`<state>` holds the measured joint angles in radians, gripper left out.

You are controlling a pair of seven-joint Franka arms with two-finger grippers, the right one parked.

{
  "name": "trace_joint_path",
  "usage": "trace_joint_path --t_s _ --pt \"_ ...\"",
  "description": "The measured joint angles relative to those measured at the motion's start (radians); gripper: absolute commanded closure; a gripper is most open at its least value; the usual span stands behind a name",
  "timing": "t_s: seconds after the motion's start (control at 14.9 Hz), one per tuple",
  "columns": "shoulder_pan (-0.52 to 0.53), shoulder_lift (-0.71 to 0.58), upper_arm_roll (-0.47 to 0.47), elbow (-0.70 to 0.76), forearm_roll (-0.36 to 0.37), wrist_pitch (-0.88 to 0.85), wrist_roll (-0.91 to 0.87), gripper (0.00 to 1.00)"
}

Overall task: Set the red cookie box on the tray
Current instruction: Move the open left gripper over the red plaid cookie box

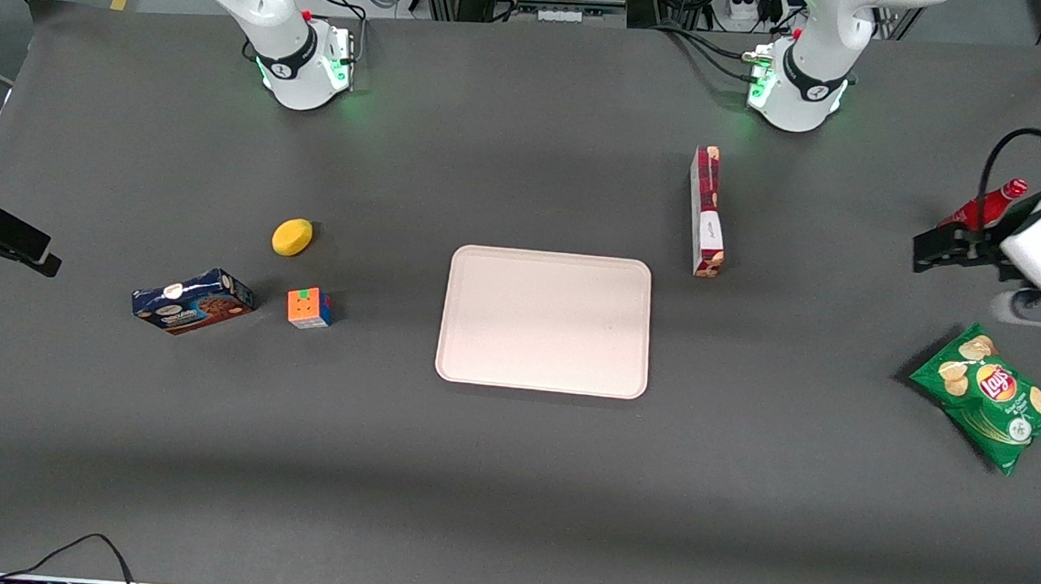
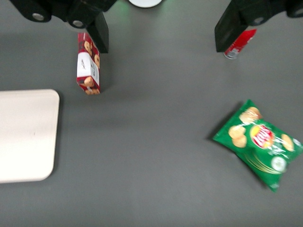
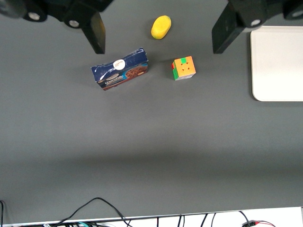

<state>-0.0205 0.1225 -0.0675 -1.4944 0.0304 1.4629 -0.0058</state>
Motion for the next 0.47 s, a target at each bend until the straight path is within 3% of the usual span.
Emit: trace_joint_path --t_s 0.47 --pt "-0.007 0.045 -0.043 -0.215 -0.064 0.105 0.000 0.00"
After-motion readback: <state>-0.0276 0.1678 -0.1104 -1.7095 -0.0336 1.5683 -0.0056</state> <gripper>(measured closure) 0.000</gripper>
